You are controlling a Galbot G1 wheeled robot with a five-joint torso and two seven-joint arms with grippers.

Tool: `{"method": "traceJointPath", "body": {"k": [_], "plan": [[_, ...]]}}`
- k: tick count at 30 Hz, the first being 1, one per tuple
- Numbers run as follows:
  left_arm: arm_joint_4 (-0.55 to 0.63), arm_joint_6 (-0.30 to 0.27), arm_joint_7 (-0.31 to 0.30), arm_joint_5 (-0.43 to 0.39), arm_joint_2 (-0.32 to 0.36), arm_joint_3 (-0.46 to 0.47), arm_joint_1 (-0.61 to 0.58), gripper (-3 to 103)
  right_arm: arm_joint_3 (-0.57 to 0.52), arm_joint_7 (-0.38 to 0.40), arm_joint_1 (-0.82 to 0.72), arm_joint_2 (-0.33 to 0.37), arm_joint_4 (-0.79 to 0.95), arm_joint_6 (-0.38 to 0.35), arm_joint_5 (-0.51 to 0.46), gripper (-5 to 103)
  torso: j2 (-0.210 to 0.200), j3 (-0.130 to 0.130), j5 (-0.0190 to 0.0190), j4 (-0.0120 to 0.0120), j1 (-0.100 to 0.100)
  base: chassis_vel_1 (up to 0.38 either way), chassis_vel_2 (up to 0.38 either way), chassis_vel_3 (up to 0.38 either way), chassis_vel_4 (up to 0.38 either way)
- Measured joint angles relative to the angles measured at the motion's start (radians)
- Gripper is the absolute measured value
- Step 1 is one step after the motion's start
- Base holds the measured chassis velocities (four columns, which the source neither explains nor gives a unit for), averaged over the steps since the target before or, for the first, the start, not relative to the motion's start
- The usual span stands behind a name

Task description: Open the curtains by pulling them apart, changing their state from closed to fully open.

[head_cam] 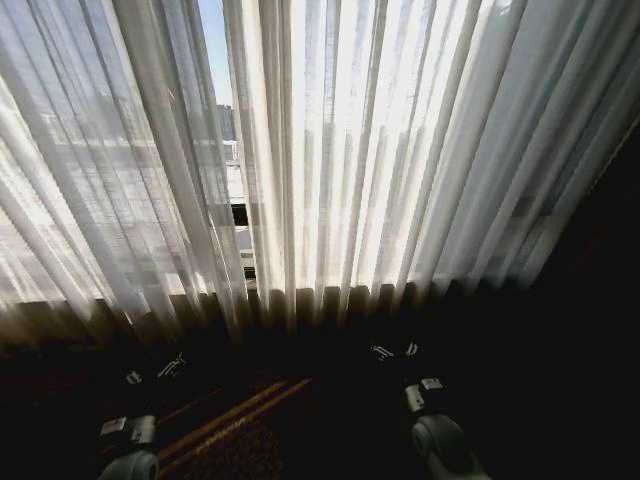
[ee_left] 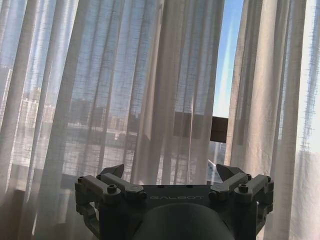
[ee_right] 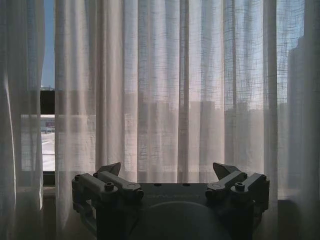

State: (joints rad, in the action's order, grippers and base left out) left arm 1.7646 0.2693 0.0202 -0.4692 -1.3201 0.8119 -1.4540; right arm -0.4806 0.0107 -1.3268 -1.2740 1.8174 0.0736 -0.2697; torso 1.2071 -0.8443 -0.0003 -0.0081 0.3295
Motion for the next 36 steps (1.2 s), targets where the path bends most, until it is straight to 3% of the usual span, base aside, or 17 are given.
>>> {"method": "traceJointPath", "body": {"k": [19,36], "plan": [[0.0,0.0,0.0,0.0,0.0,0.0,0.0,100,0.021,-0.031,0.012,-0.007,-0.026,0.018,0.019,100,0.0,0.0,0.0,-0.0002,0.0,-0.069,0.068,0.07,-0.07],[0.0,0.0,0.0,0.0,0.0,0.0,0.0,100,0.029,-0.034,0.013,-0.018,-0.035,0.021,0.031,100,0.0,0.0,0.0004,0.0002,0.001,-0.307,0.297,0.312,-0.289]]}}
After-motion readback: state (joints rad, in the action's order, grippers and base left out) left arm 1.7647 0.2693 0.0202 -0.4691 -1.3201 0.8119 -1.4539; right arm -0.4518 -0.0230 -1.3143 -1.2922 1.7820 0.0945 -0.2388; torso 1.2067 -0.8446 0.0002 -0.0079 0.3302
